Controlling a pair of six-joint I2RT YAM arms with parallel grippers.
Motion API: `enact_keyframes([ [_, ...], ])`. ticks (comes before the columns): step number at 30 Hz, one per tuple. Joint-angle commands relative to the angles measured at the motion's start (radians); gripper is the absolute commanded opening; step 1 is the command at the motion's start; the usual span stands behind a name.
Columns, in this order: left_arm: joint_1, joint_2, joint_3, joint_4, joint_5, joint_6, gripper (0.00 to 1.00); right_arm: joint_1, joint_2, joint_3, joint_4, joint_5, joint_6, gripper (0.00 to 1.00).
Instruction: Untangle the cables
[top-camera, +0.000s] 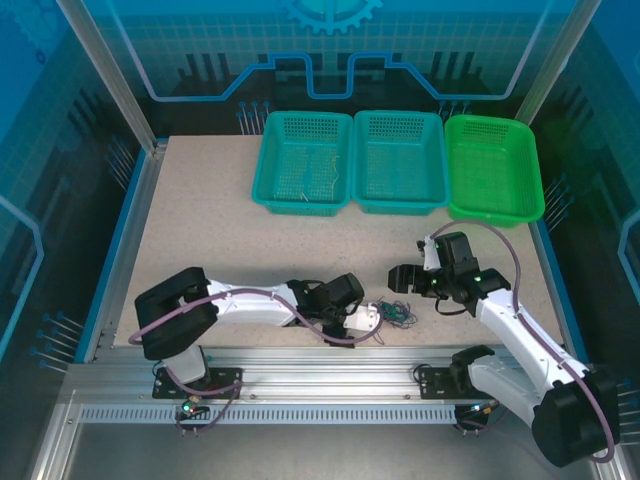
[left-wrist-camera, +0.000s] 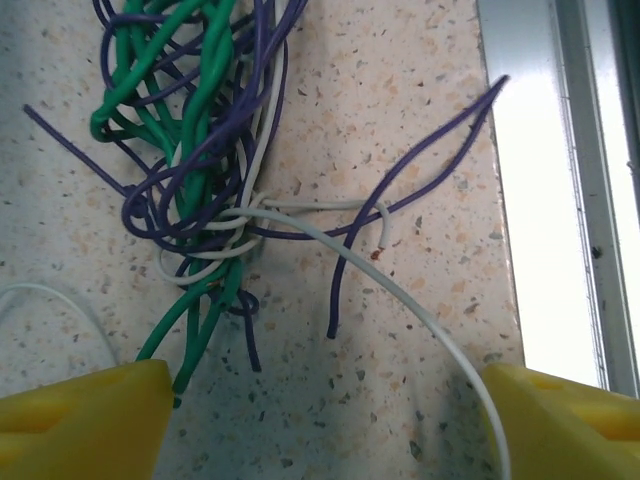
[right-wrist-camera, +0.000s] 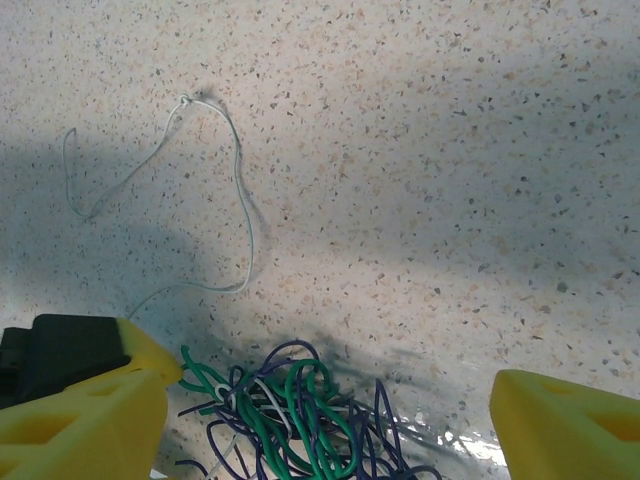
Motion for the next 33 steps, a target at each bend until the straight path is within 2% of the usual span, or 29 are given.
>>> enact_keyframes([
  [1, -0.009, 0.032, 0.043, -0.024, 0.011, -0.044, 0.76, -0.012, 0.012, 0.028, -0.049, -0.005, -0.023, 0.86],
  [3, -0.009, 0.027, 0.029, -0.007, 0.01, -0.058, 0.7, -0.012, 0.028, 0.037, -0.065, -0.007, -0.035, 0.86],
  [4, -0.009, 0.021, 0.016, 0.011, 0.009, -0.065, 0.64, -0.01, 0.043, 0.041, -0.074, -0.014, -0.037, 0.86],
  [8, -0.009, -0.004, -0.008, 0.038, -0.003, -0.073, 0.23, 0.012, 0.111, 0.053, -0.098, -0.023, -0.026, 0.85],
  [10, -0.009, -0.031, -0.028, 0.065, -0.013, -0.07, 0.09, 0.064, 0.16, 0.072, -0.121, 0.038, -0.019, 0.85],
  [11, -0.009, -0.042, -0.041, 0.084, -0.019, -0.069, 0.05, 0.093, 0.185, 0.08, -0.128, 0.065, -0.018, 0.85],
  [14, -0.009, -0.067, -0.075, 0.135, -0.053, -0.052, 0.0, 0.17, 0.278, 0.106, -0.134, 0.094, -0.002, 0.86],
  [18, -0.006, -0.06, -0.094, 0.186, -0.128, -0.034, 0.0, 0.237, 0.37, 0.123, -0.123, 0.138, 0.065, 0.83],
  [23, 0.038, -0.078, -0.118, 0.302, -0.203, -0.166, 0.0, 0.297, 0.424, 0.118, -0.114, 0.187, 0.116, 0.75],
  [24, 0.045, -0.088, -0.127, 0.322, -0.225, -0.181, 0.0, 0.3, 0.434, 0.114, -0.109, 0.185, 0.122, 0.68],
  [25, 0.051, -0.098, -0.136, 0.343, -0.248, -0.195, 0.0, 0.299, 0.44, 0.108, -0.105, 0.191, 0.132, 0.55],
  [26, 0.056, -0.106, -0.142, 0.352, -0.259, -0.203, 0.0, 0.299, 0.441, 0.104, -0.103, 0.208, 0.143, 0.41],
  [28, 0.071, -0.117, -0.146, 0.355, -0.276, -0.23, 0.0, 0.291, 0.421, 0.094, -0.09, 0.252, 0.17, 0.05],
  [29, 0.081, -0.121, -0.142, 0.347, -0.281, -0.249, 0.0, 0.279, 0.406, 0.092, -0.084, 0.267, 0.182, 0.0],
  [33, 0.123, -0.131, -0.126, 0.285, -0.317, -0.347, 0.02, 0.166, 0.312, 0.061, -0.062, 0.319, 0.243, 0.0],
])
